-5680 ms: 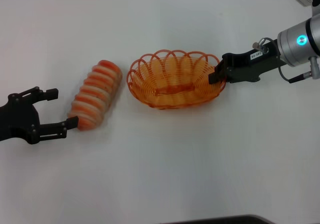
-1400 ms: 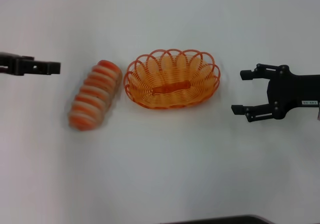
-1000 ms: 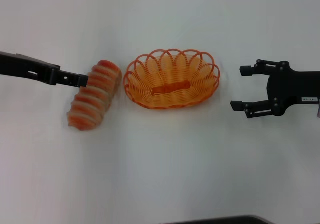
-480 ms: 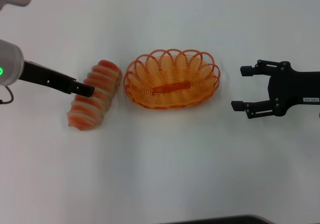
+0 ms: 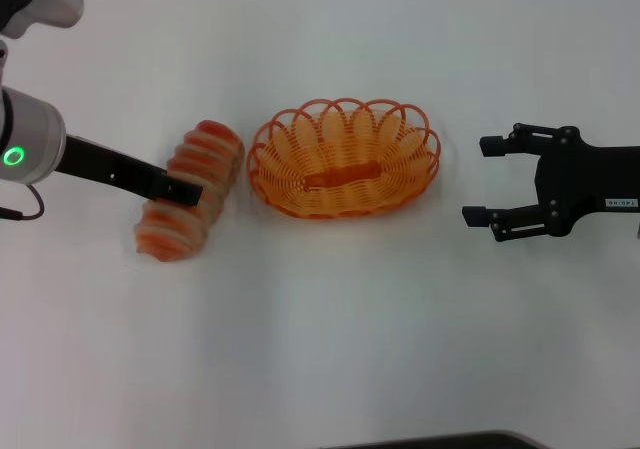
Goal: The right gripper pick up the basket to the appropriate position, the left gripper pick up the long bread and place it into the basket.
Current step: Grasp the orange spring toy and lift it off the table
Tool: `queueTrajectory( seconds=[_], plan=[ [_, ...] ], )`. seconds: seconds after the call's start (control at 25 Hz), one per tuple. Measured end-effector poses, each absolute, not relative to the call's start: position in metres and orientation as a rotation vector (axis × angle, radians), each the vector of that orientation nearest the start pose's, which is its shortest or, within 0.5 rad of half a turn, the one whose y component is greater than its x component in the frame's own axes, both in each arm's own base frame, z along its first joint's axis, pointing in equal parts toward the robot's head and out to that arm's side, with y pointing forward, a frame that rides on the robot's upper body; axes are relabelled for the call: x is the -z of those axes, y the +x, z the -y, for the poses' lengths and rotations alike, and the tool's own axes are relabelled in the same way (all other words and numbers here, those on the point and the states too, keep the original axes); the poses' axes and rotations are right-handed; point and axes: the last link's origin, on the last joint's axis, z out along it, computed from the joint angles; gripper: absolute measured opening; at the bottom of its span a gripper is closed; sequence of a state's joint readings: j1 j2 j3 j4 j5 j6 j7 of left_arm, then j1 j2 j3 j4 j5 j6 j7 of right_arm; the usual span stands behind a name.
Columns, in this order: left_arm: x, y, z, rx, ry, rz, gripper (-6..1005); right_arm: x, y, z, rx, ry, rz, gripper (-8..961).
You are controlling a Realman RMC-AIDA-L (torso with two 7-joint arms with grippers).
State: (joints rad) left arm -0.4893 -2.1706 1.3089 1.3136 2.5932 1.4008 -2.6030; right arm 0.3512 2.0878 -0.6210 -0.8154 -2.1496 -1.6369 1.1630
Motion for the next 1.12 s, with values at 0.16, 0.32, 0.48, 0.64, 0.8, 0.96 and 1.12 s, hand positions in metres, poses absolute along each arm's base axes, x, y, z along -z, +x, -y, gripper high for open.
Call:
queueTrajectory(
  seconds=[0.16,0.32,0.48,0.64,0.8,0.96,1.12],
  plan=[
    [0.025,-0.21,-0.345,-0.276,-2.472,1.18,854,-0.022,0.318,-0.277,-0.44,-2.735,-0.437,959],
    [0.029,-0.211,-0.344,-0.293,-2.485,1.175,851,-0.021,0.318,-0.278,-0.438,-2.739,-0.458,959],
    [0.032,-0.212,-0.342,-0.305,-2.49,1.182,848,-0.021,0.317,-0.278,-0.438,-2.743,-0.458,959],
    [0.033,-0.214,-0.342,-0.31,-2.491,1.192,845,-0.021,0.317,-0.279,-0.438,-2.746,-0.455,958],
    [0.034,-0.213,-0.341,-0.307,-2.497,1.201,841,-0.021,0.317,-0.279,-0.437,-2.746,-0.455,959],
    [0.035,-0.214,-0.34,-0.314,-2.502,1.209,838,-0.02,0.317,-0.279,-0.437,-2.747,-0.454,959],
    [0.034,-0.215,-0.34,-0.317,-2.502,1.215,835,-0.02,0.317,-0.279,-0.437,-2.748,-0.454,959]
  ],
)
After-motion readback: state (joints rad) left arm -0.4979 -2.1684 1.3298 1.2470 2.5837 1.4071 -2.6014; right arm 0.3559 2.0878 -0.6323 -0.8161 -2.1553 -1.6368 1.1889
